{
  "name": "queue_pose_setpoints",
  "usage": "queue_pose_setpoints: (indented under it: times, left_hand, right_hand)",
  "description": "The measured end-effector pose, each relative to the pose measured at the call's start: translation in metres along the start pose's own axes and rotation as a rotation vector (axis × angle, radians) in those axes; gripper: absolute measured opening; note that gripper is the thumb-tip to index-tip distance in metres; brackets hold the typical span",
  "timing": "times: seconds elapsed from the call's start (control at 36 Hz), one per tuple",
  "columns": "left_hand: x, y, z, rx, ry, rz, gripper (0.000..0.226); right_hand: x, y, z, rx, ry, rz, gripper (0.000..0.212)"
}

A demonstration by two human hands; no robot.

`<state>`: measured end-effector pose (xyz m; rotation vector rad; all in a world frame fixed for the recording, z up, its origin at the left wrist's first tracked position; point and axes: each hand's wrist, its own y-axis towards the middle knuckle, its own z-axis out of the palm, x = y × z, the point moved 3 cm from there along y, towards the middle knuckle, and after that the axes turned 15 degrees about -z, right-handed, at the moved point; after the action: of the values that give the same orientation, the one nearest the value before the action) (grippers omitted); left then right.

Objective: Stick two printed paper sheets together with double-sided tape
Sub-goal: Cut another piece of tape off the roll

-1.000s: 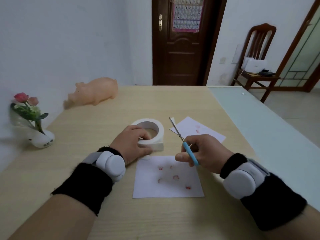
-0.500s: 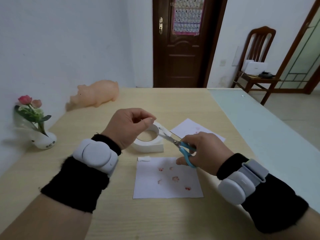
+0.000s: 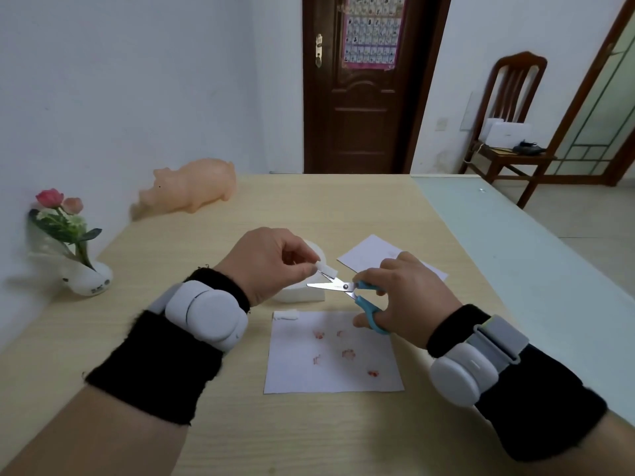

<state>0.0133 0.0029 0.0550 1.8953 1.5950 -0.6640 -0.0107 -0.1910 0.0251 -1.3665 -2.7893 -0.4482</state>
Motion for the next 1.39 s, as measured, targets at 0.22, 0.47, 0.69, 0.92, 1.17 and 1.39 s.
queue_pose_setpoints:
  times: [0.22, 0.47, 0.69, 0.92, 1.17, 1.39]
  left_hand:
    - [-0.001, -0.002, 0.006, -0.03, 0.04, 0.043, 0.033]
    - [-0.006, -0.01, 0.01, 0.036, -0.052, 0.045, 0.027]
    - [-0.019, -0.003, -0.006, -0.031, -0.418, -0.038, 0.006]
    - [0.02, -0.001, 0.018, 0.11, -0.529, -0.295, 0.01]
    - [0.031, -0.002, 0.027, 0.109, -0.689, -0.38, 0.013]
    - [0.04, -0.001, 0.027, 0.095, -0.735, -0.385, 0.024]
  right_hand:
    - [0.002, 0.001, 0.002, 0.033, -0.07, -0.002, 0.066]
    - [0.002, 0.005, 0.002, 0.111, -0.188, -0.012, 0.069]
    - [-0.006, 0.003, -0.002, 0.092, -0.12, 0.093, 0.072]
    - [-0.019, -0.001, 0.0, 0.106, -0.023, 0.322, 0.063]
    - [-0.021, 0.0, -0.002, 0.198, 0.018, 0.365, 0.062]
    - [-0.025, -0.003, -0.003, 0.212, -0.048, 0.412, 0.064]
